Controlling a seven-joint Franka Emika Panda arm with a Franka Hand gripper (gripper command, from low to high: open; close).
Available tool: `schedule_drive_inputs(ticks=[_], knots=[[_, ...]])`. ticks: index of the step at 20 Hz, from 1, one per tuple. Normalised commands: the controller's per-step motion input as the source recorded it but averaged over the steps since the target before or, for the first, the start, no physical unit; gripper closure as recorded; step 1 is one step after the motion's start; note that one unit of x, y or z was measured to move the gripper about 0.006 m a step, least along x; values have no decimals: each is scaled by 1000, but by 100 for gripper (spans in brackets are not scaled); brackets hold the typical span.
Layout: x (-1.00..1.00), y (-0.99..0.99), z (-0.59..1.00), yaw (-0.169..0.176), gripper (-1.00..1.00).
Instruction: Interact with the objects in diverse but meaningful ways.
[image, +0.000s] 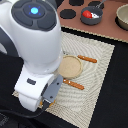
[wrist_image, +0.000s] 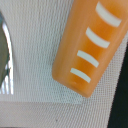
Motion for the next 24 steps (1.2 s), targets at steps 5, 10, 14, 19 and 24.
schedule_drive_inputs(ticks=[5,10,14,19,24], knots=[[1,350,737,-9,-100],[-182,456,273,-1,-100],[-282,413,3,0,-100],[-126,339,-2,0,-100],[0,393,-62,0,-100]])
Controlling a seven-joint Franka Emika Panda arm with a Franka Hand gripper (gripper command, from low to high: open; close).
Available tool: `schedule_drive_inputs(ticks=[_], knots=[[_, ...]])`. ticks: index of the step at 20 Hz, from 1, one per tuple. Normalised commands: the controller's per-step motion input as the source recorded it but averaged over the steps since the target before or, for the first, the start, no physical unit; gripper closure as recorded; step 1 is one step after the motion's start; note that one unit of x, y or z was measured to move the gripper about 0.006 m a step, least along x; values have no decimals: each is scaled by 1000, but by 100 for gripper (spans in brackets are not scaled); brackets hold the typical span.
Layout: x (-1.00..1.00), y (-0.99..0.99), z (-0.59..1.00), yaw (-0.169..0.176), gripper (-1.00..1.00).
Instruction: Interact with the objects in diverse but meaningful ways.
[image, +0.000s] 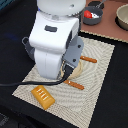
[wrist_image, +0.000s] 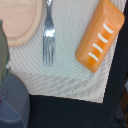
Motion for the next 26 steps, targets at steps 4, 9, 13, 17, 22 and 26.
schedule_drive_inputs(ticks=[4,9,13,17,22,26], knots=[[20,365,-157,0,-100],[115,525,-169,-7,-100],[33,829,-209,0,-100],[71,983,-229,7,-100],[23,871,-250,13,-100],[14,573,-166,24,-100]])
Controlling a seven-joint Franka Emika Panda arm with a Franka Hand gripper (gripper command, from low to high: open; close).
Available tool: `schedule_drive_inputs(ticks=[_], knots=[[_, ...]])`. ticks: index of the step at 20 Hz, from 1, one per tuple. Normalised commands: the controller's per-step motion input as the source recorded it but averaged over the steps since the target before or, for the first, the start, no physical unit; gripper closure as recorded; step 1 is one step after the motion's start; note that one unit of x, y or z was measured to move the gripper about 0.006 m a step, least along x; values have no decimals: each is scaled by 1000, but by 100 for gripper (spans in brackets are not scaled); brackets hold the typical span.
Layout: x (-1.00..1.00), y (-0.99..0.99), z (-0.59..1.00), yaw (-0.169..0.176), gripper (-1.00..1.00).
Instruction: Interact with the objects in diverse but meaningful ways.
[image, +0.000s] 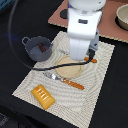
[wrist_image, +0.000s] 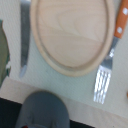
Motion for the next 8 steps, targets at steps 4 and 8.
schedule_drive_inputs(ticks=[4,8], knots=[[0,354,-115,28,-100],[-79,339,-71,53,-100]])
